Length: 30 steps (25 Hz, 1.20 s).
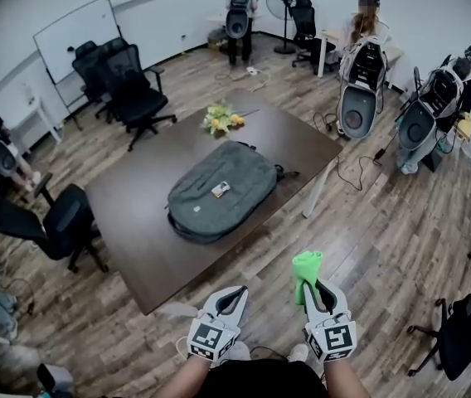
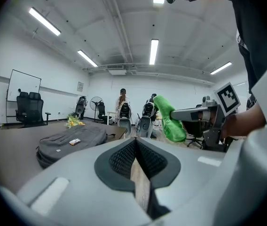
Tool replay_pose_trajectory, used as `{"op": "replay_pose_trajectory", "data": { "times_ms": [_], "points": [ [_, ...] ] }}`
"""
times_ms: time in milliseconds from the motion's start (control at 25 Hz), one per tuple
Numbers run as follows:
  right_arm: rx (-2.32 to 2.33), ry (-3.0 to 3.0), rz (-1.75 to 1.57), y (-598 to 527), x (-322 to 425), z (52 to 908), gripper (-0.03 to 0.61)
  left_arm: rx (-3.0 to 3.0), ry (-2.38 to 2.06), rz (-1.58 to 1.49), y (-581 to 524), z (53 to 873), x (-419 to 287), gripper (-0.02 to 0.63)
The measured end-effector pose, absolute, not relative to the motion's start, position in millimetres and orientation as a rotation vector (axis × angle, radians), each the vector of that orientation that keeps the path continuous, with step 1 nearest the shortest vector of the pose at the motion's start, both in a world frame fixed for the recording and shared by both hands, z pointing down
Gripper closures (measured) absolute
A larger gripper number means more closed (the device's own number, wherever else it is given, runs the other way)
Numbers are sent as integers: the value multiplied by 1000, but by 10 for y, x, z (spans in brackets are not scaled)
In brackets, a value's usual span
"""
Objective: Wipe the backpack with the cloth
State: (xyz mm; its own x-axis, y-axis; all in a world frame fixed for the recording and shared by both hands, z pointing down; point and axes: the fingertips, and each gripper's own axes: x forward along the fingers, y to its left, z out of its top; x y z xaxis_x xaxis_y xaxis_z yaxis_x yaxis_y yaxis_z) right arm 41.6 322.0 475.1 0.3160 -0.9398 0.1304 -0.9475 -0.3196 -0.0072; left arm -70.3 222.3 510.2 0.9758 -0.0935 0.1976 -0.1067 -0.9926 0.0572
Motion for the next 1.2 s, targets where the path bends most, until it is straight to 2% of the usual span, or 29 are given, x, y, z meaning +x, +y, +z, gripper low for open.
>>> {"op": "replay_pose_trajectory", "data": {
  "times_ms": [440,960,1200],
  "points": [
    [2484,-1818,138,2741,488,4689,505,3048,-253,267,1549,5154,-847,595],
    [2306,-2105,210,1629,1261,4829,506,3053,-565,404,843,5206,-204,595],
    [2138,-2242,230,1163,1378,4900,506,2987,-755,476,568,5154,-190,595]
  ]
}}
